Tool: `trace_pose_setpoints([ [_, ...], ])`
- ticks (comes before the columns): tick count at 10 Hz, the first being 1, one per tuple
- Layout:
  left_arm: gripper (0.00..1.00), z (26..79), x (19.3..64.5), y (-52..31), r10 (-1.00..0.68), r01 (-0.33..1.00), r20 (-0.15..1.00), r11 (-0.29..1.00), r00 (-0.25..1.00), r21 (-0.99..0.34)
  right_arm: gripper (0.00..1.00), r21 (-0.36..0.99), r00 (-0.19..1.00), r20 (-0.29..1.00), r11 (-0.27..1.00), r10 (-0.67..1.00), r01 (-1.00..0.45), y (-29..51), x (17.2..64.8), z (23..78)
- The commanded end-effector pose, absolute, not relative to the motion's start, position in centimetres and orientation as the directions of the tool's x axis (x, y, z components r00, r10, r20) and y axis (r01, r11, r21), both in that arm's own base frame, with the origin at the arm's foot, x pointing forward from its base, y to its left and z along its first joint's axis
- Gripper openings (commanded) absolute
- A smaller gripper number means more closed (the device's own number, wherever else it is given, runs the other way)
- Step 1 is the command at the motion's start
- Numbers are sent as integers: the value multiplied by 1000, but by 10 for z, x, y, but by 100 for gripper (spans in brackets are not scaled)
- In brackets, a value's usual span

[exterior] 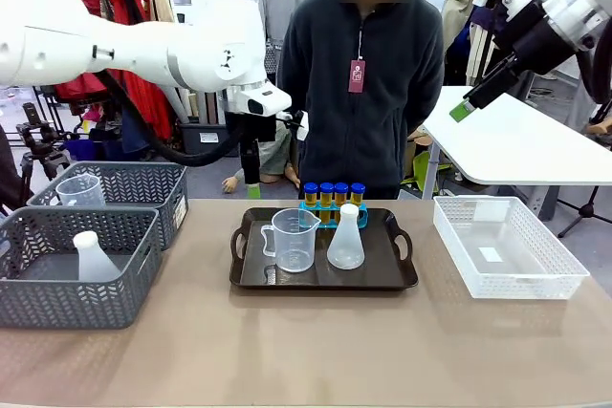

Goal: Prepare the laboratory tools.
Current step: Pick up one Large Measuring Cup and place it on the Handle tray.

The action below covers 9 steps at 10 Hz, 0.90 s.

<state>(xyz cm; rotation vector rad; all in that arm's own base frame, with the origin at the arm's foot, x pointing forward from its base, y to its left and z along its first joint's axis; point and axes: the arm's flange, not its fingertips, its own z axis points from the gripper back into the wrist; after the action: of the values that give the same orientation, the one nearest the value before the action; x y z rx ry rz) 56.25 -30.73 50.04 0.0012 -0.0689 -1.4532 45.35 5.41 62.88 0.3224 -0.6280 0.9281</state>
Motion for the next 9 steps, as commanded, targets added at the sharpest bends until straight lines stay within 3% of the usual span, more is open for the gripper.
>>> trace_pose_setpoints([
  [1, 100, 493, 565, -312, -993, 994, 44, 108, 106, 27, 100, 3, 434, 640, 562, 634, -827, 53, 453, 630],
  [9, 100, 493, 565, -312, -993, 994, 44, 108, 106, 27, 100, 3, 434, 640, 562, 634, -827, 53, 453, 630],
])
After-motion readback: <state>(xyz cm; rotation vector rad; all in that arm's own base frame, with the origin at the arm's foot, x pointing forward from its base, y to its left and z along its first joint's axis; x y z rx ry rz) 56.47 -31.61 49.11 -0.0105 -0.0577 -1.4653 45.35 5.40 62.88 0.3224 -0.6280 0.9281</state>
